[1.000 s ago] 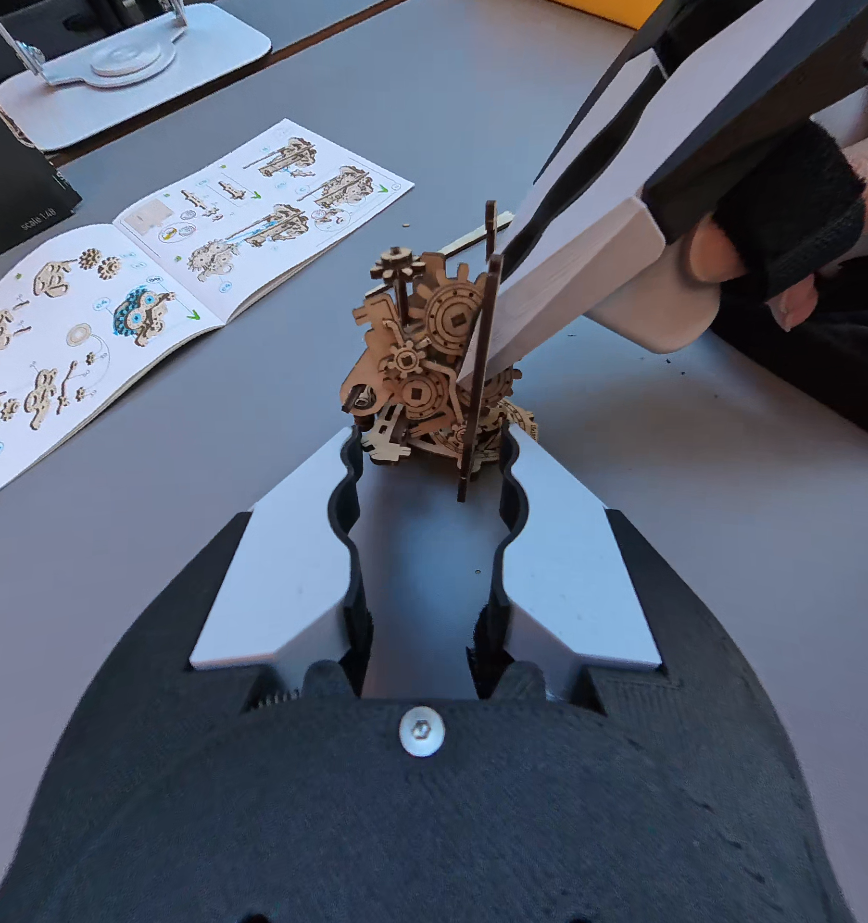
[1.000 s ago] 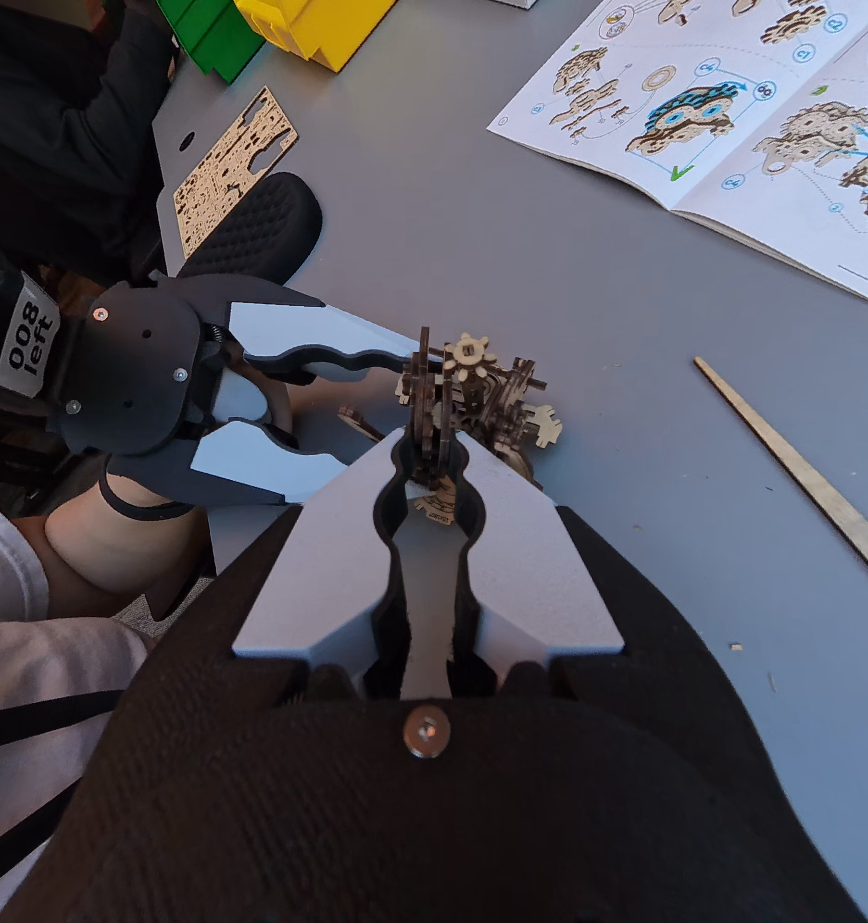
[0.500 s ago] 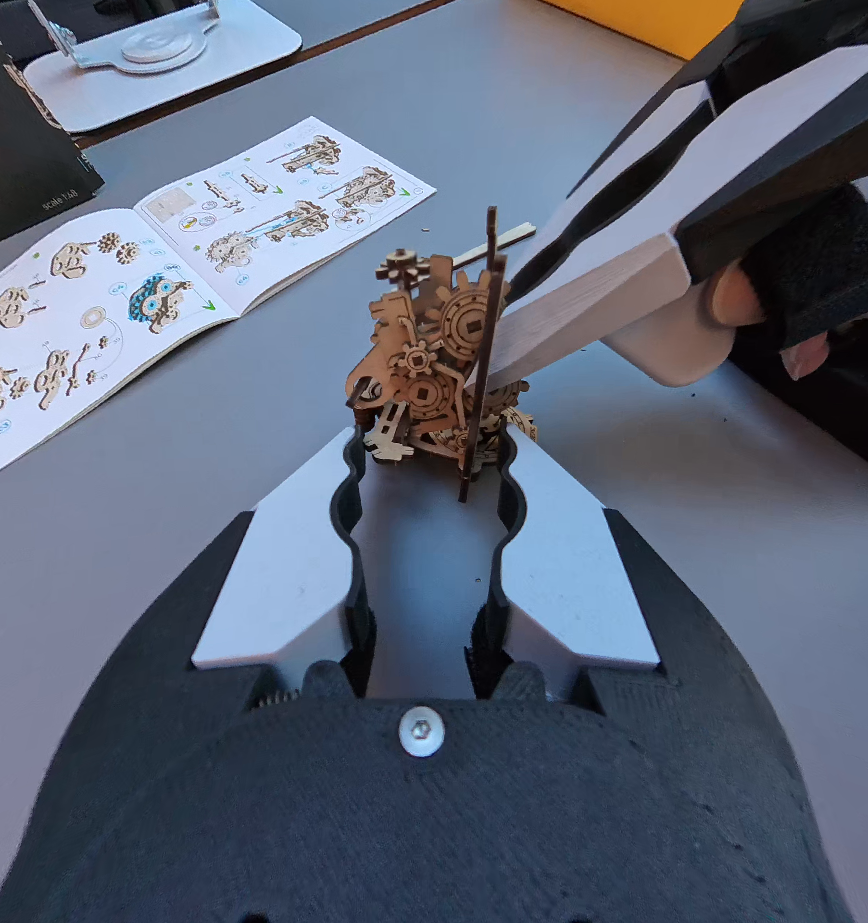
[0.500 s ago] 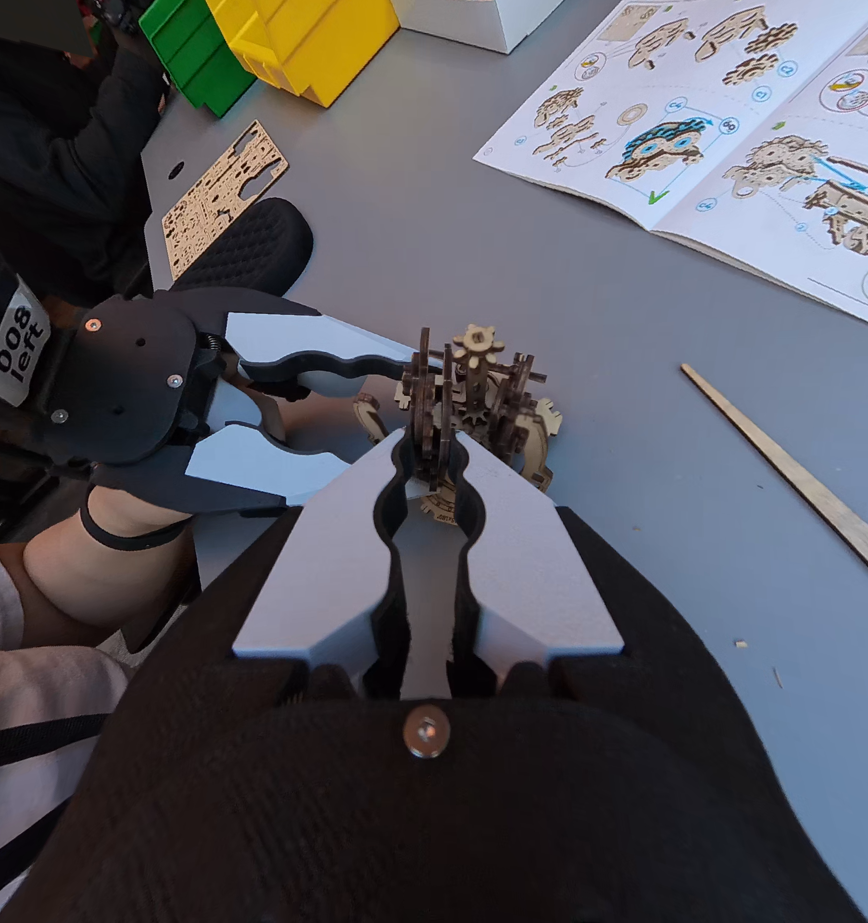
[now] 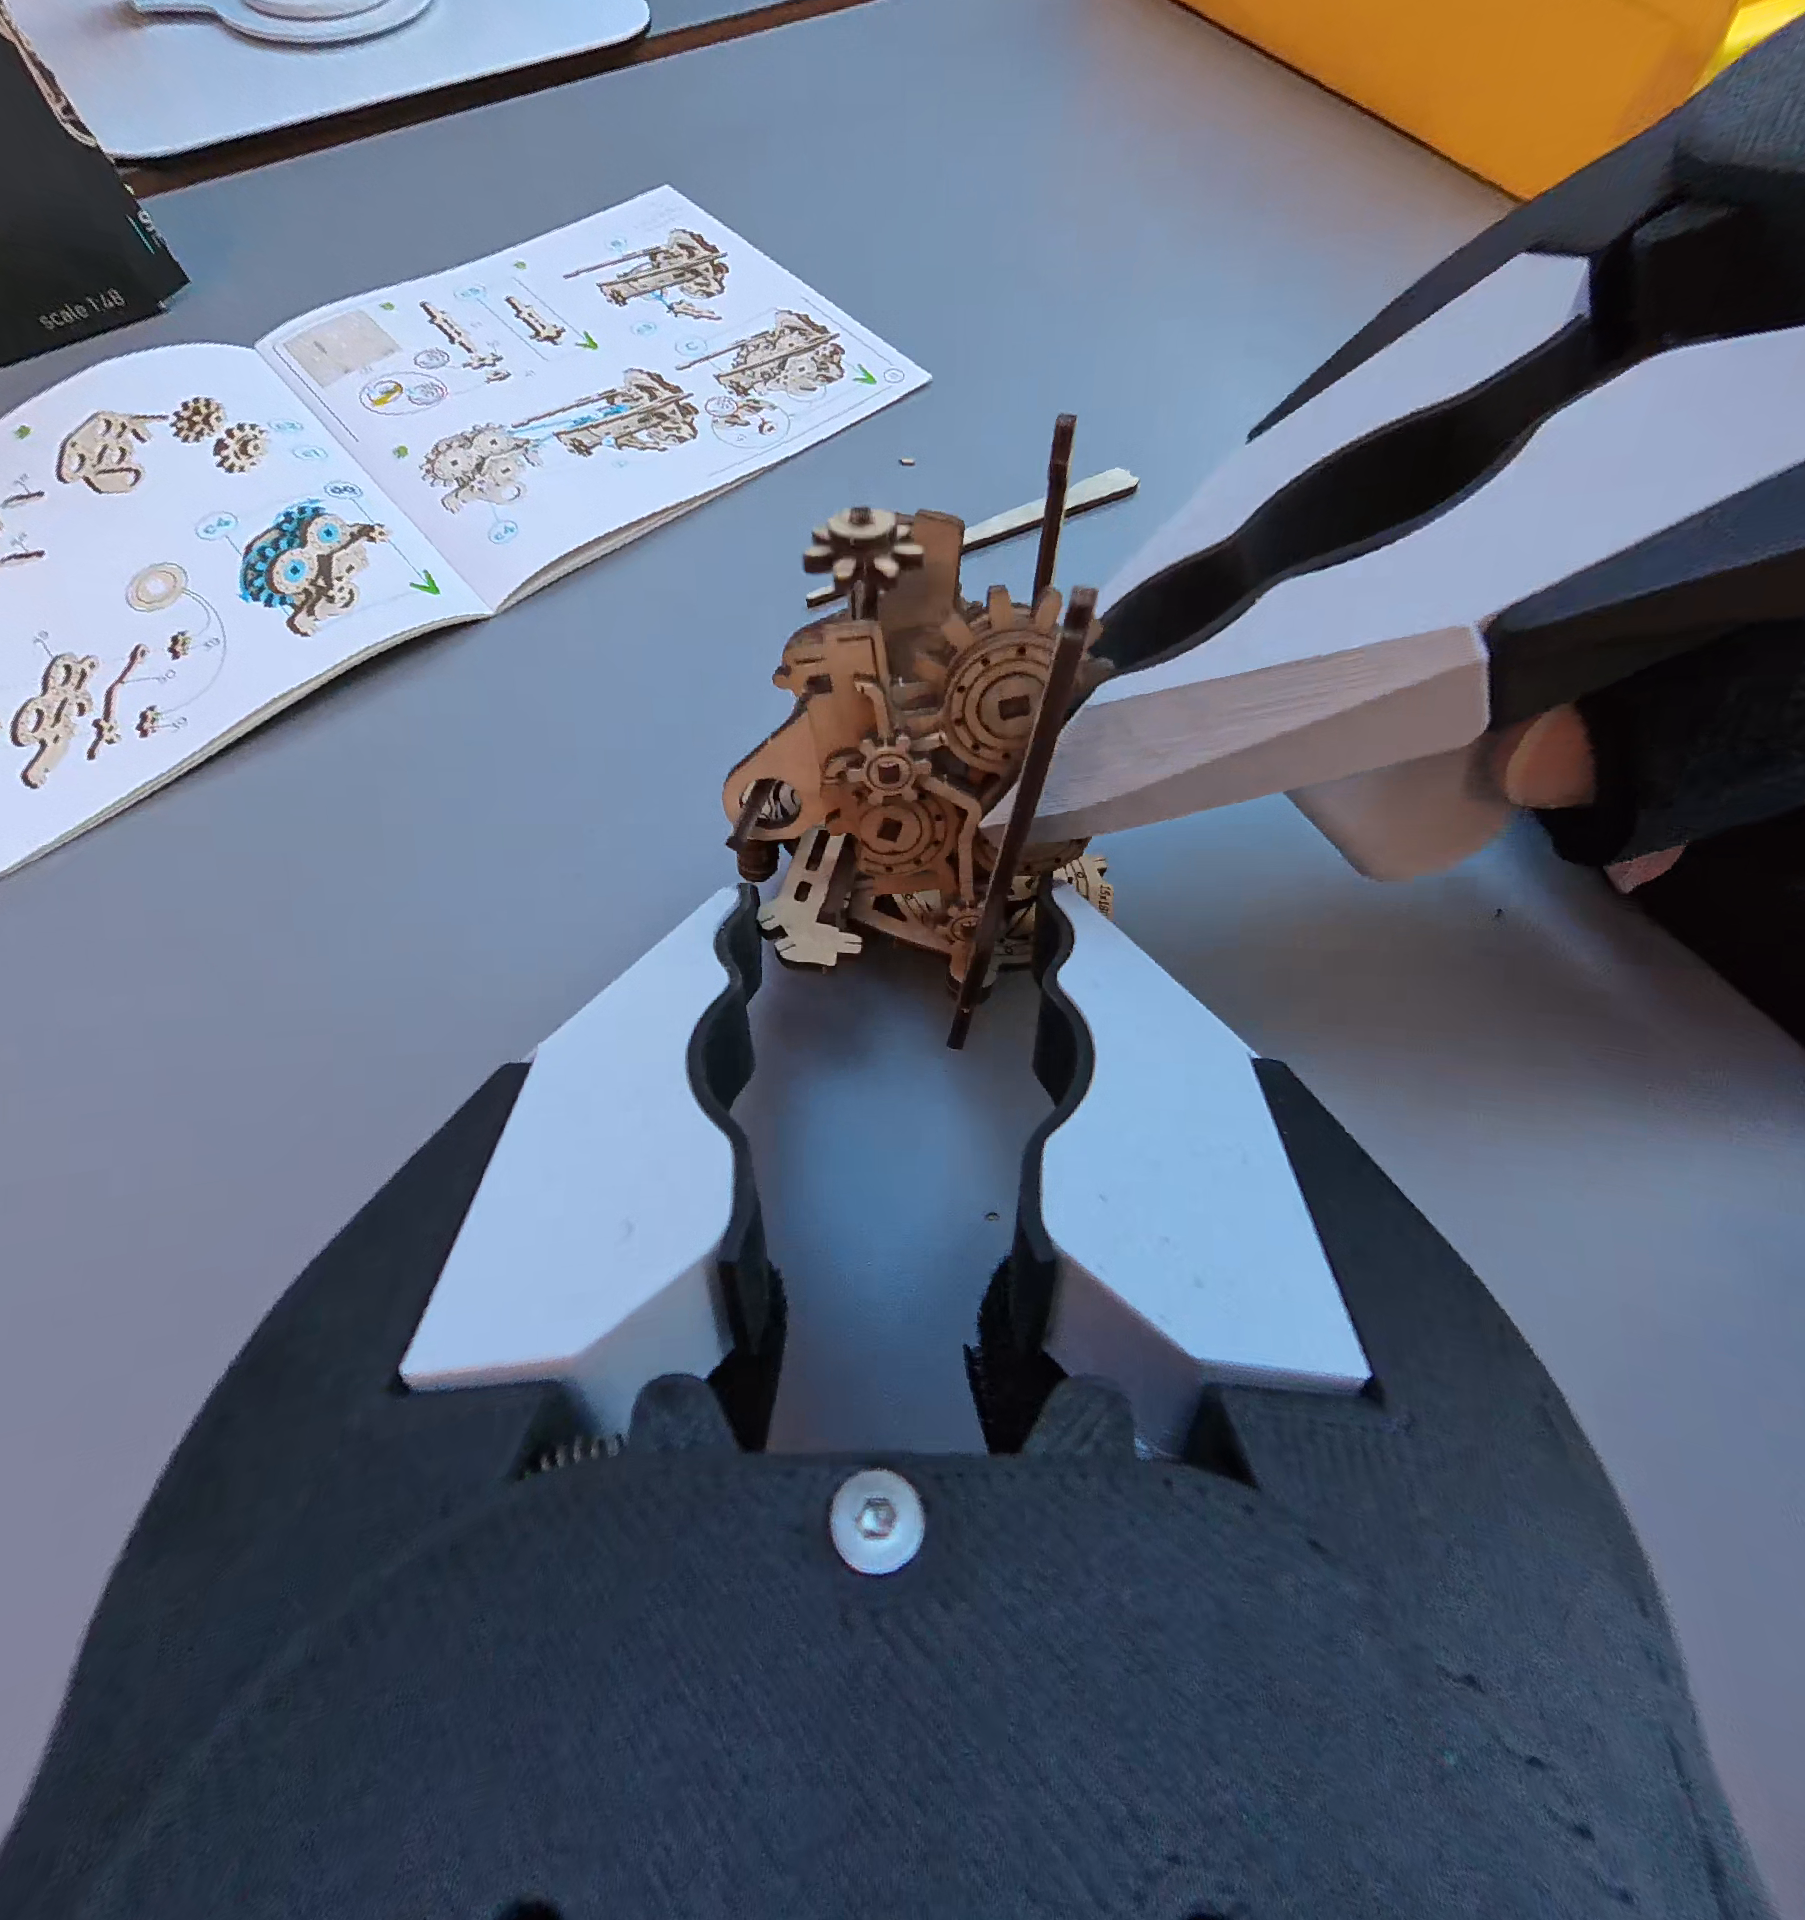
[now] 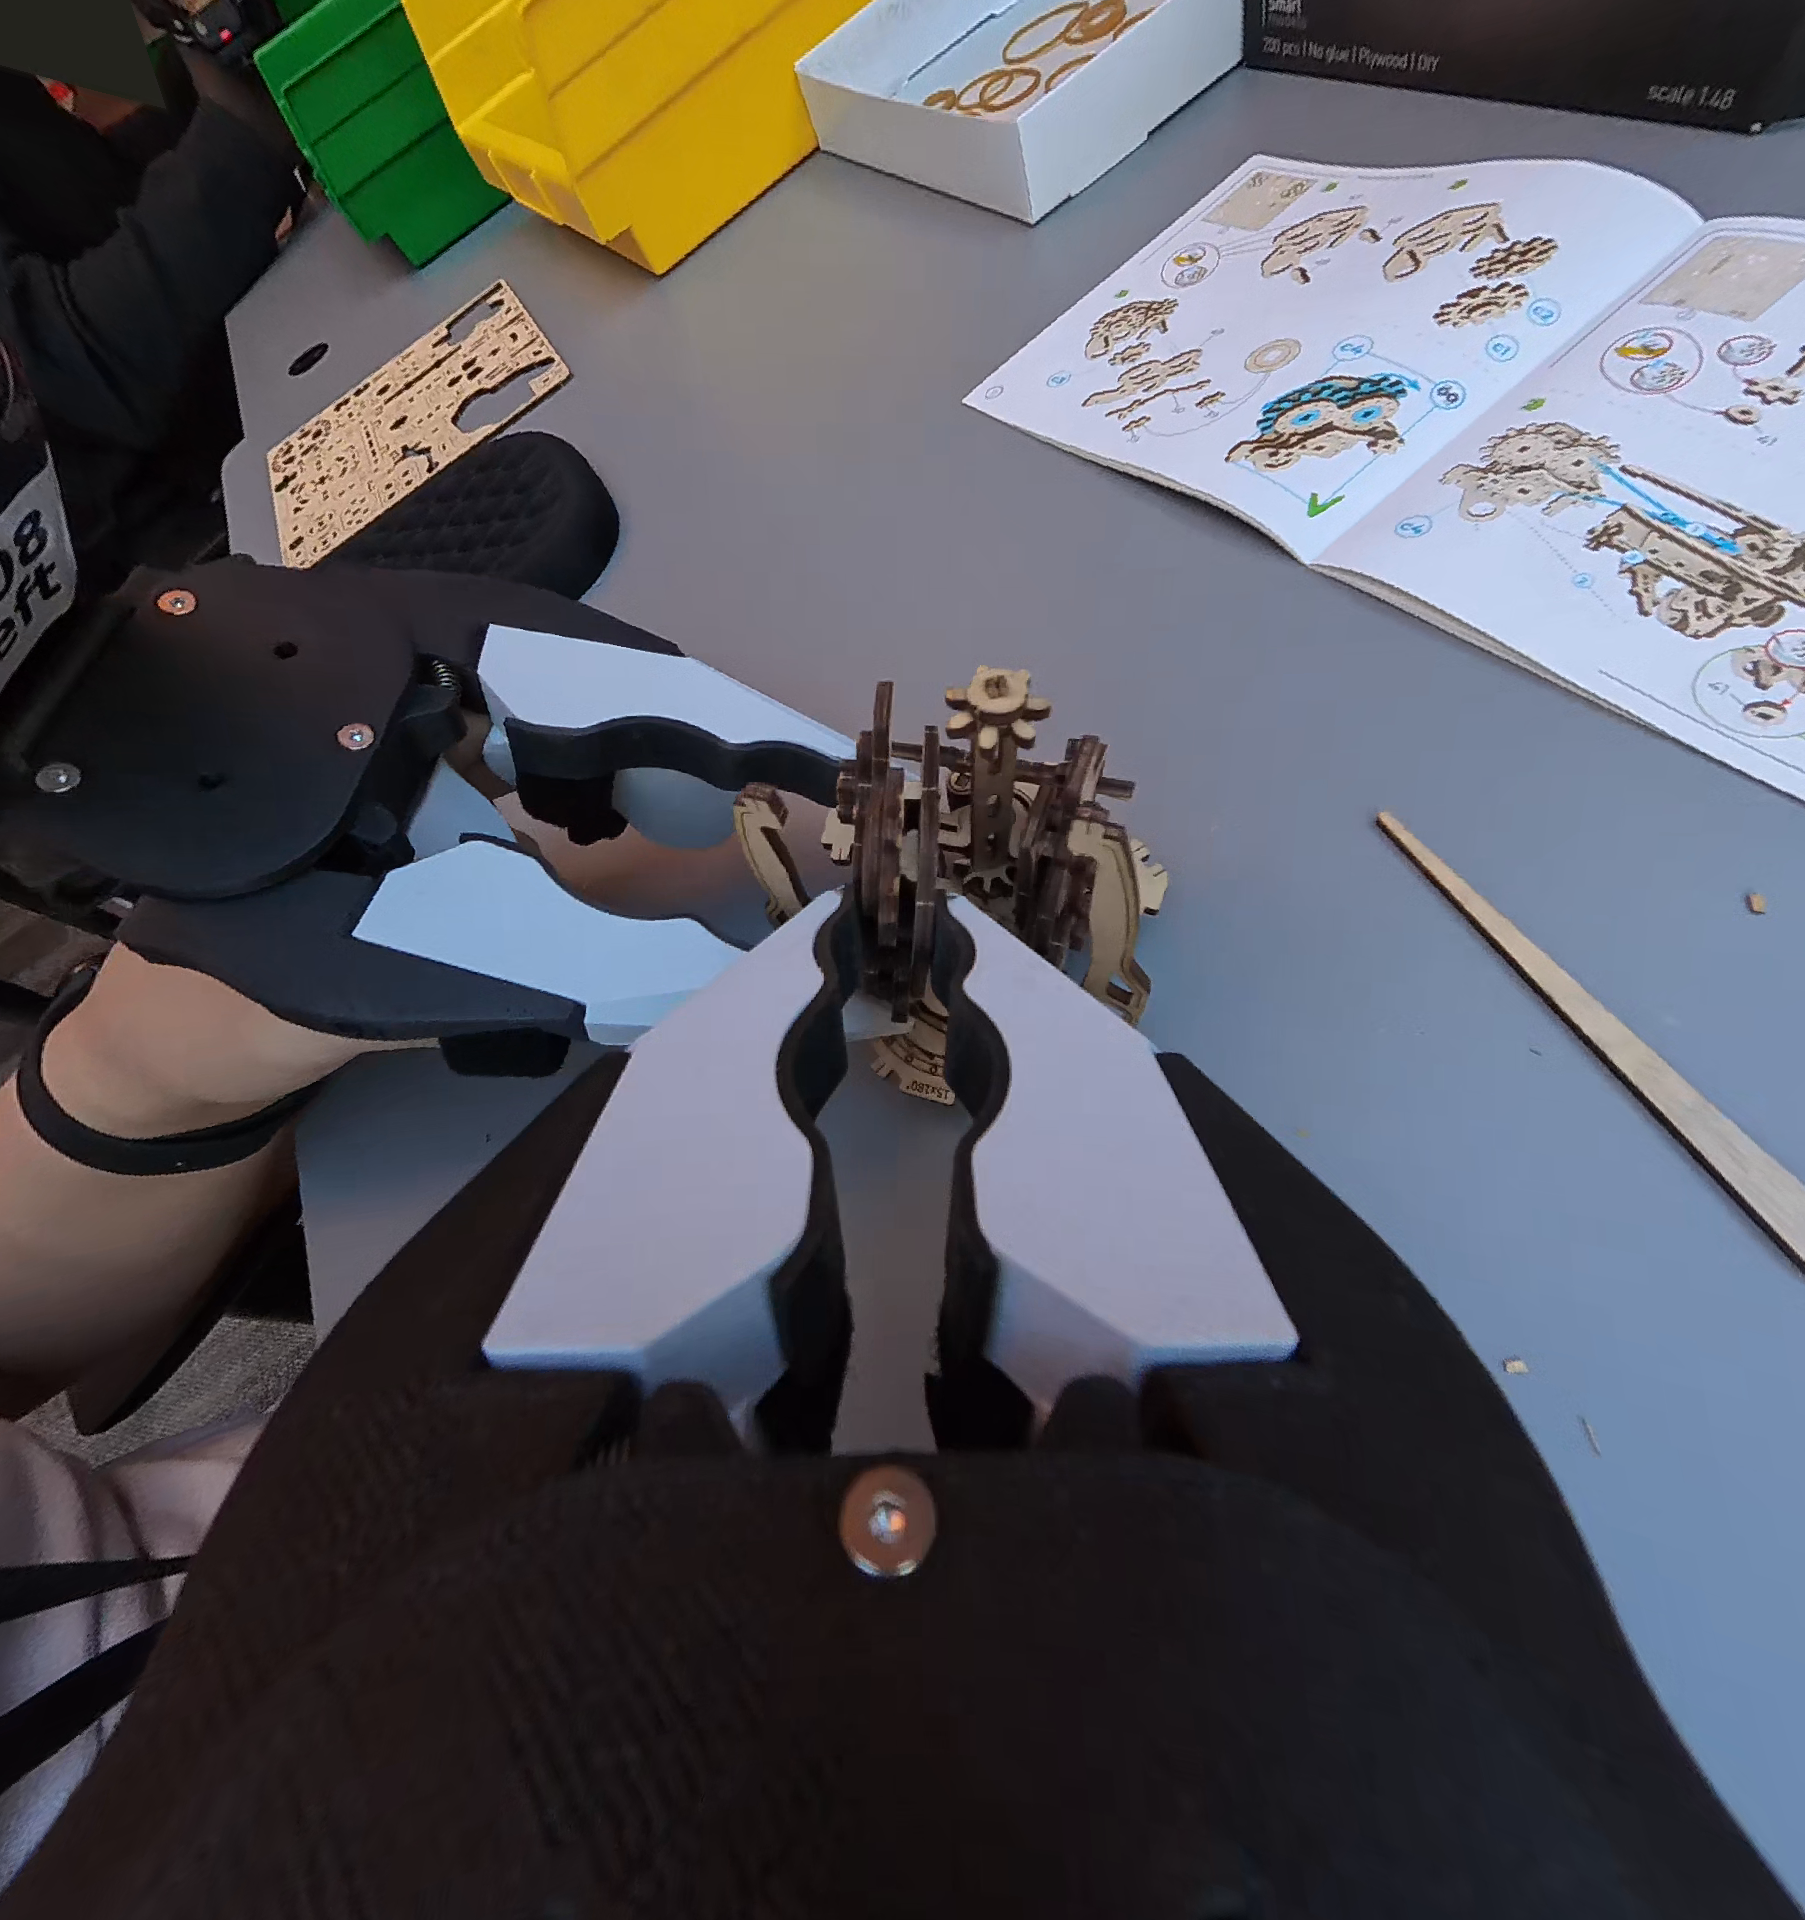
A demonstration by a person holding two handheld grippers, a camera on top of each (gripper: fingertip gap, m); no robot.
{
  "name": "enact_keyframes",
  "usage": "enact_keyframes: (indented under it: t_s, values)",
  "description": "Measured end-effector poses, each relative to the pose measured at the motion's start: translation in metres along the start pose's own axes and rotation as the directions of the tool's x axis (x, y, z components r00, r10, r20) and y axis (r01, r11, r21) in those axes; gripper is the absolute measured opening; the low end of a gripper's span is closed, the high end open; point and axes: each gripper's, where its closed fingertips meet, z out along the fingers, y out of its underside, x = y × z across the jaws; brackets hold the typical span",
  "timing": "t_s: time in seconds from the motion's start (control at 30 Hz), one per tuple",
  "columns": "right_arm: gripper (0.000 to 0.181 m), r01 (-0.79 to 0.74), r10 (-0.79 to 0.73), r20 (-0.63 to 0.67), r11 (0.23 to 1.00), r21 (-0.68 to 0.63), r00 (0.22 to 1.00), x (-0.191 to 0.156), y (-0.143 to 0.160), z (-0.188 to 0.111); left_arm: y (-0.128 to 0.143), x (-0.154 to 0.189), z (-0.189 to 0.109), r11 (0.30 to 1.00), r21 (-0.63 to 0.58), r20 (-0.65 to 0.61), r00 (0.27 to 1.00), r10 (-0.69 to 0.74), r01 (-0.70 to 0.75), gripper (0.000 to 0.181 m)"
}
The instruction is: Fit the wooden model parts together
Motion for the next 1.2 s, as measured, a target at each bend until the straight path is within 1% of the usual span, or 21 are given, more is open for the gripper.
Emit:
enact_keyframes:
  t_s: [0.2,0.23,0.3,0.4,0.47,0.67,0.73,0.77,0.8,0.83,0.9,0.97,1.0,1.07,1.1,1.13,1.2]
  values:
    - [0.011,-0.041,0.042,0.046,0.999,-0.023,0.998,0.001,0.0,0.0,0.0,0.001,0.0,1.0,0.003,-0.006,1.0,0.0,0.0,0.051]
    - [0.014,-0.04,0.042,0.052,0.999,-0.035,0.998,0.001,0.0,0.0,0.0,0.001,0.0,1.0,0.003,-0.007,1.0,0.001,-0.001,0.051]
    - [0.024,-0.042,0.046,0.055,0.996,-0.075,0.997,0.002,0.002,0.0,0.0,0.001,0.0,1.0,0.001,-0.004,1.0,0.008,-0.008,0.051]
    - [0.025,-0.03,0.039,0.08,0.994,-0.108,0.996,0.001,0.0,-0.002,0.001,0.001,0.001,1.0,-0.005,0.0,1.0,0.02,-0.02,0.051]
    - [0.024,0.013,-0.002,0.101,0.993,-0.116,0.995,-0.001,-0.004,-0.007,0.001,0.001,0.0,1.0,-0.006,-0.003,1.0,0.019,-0.019,0.051]
    - [0.027,0.221,-0.202,0.122,0.958,-0.18,0.972,0.001,-0.005,-0.02,0.002,0.001,0.0,1.0,-0.008,-0.014,1.0,0.015,-0.015,0.051]
    - [0.028,0.308,-0.278,0.172,0.934,-0.183,0.945,-0.006,-0.004,-0.023,0.002,0.001,0.0,1.0,-0.009,-0.019,1.0,0.014,-0.014,0.051]
    - [0.029,0.369,-0.336,0.187,0.91,-0.188,0.923,-0.008,-0.003,-0.025,0.002,0.001,0.0,1.0,-0.01,-0.021,1.0,0.015,-0.015,0.051]
    - [0.03,0.441,-0.412,0.172,0.877,-0.193,0.895,-0.005,-0.003,-0.027,0.002,0.001,0.0,1.0,-0.011,-0.024,1.0,0.015,-0.016,0.051]
    - [0.032,0.527,-0.507,0.146,0.83,-0.184,0.85,-0.001,-0.006,-0.029,0.002,0.001,0.0,1.0,-0.011,-0.026,1.0,0.015,-0.015,0.051]
    - [0.032,0.688,-0.679,0.119,0.703,-0.177,0.724,0.005,-0.008,-0.035,0.002,0.0,-0.001,1.0,-0.009,-0.032,0.999,0.013,-0.013,0.051]
    - [0.043,0.816,-0.801,0.157,0.561,-0.141,0.578,-0.003,-0.006,-0.038,0.002,0.0,-0.001,1.0,-0.009,-0.039,0.999,0.014,-0.014,0.051]
    - [0.045,0.869,-0.853,0.167,0.479,-0.123,0.494,-0.004,-0.005,-0.038,0.002,0.0,0.0,1.0,-0.009,-0.041,0.999,0.018,-0.018,0.051]
    - [0.046,0.937,-0.921,0.174,0.335,-0.101,0.348,-0.004,-0.006,-0.036,0.002,0.0,0.0,1.0,-0.008,-0.045,0.999,0.025,-0.025,0.051]
    - [0.046,0.953,-0.937,0.181,0.288,-0.091,0.3,-0.005,-0.007,-0.034,0.002,0.0,0.0,1.0,-0.008,-0.047,0.998,0.028,-0.029,0.051]
    - [0.047,0.964,-0.946,0.189,0.255,-0.077,0.265,-0.006,-0.01,-0.033,0.002,0.0,0.0,0.999,-0.009,-0.05,0.998,0.031,-0.032,0.051]
    - [0.056,0.973,-0.941,0.249,0.229,-0.025,0.228,-0.014,-0.012,-0.033,0.002,0.0,0.0,0.999,-0.012,-0.058,0.997,0.042,-0.043,0.051]
